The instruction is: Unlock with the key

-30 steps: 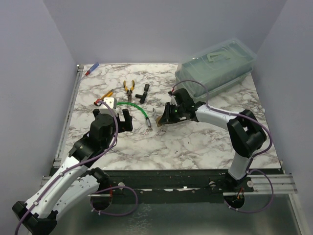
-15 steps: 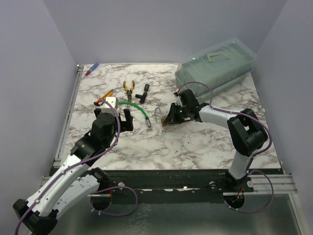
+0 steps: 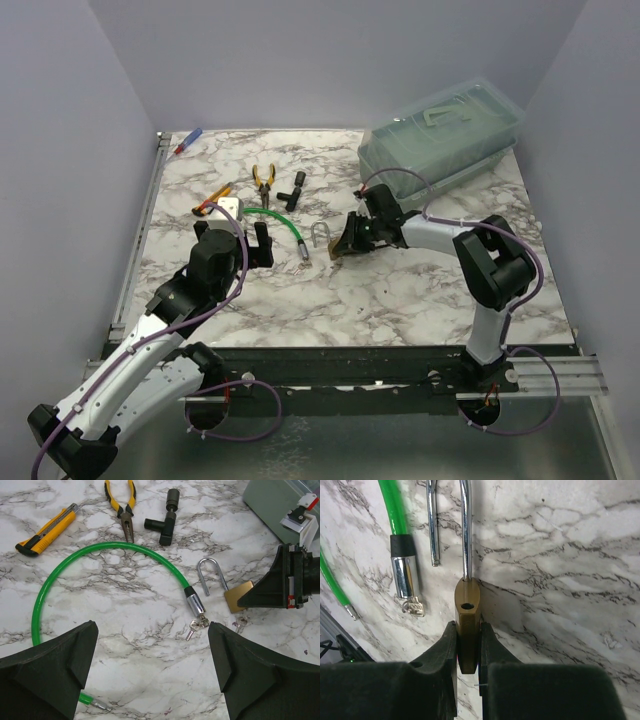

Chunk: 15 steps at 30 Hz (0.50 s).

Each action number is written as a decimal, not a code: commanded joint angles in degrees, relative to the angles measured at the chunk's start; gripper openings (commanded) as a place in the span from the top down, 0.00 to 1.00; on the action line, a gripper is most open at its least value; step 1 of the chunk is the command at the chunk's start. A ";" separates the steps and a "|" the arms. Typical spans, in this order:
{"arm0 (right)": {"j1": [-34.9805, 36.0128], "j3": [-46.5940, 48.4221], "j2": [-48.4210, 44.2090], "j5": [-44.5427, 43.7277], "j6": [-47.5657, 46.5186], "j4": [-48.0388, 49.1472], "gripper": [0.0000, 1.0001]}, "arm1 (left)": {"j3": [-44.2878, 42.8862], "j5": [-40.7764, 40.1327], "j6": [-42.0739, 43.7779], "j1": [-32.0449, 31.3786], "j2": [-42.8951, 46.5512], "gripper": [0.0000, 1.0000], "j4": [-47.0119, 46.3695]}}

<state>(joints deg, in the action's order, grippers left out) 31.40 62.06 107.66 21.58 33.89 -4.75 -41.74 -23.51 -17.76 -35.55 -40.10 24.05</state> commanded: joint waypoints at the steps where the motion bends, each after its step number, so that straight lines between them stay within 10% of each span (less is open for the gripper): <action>1: -0.33 3.40 3.09 -0.32 1.55 3.04 0.94 | 0.42 -0.05 0.66 0.46 -0.01 0.01 -0.85; 15: -0.29 4.10 0.06 -4.79 2.83 -1.06 0.33 | 0.52 -0.05 0.86 0.65 -0.16 0.01 -1.20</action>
<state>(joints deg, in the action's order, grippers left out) 31.40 65.52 110.32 20.43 36.45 -3.14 -41.74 -23.49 -17.69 -35.31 -40.10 23.64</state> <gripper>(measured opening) 0.612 0.988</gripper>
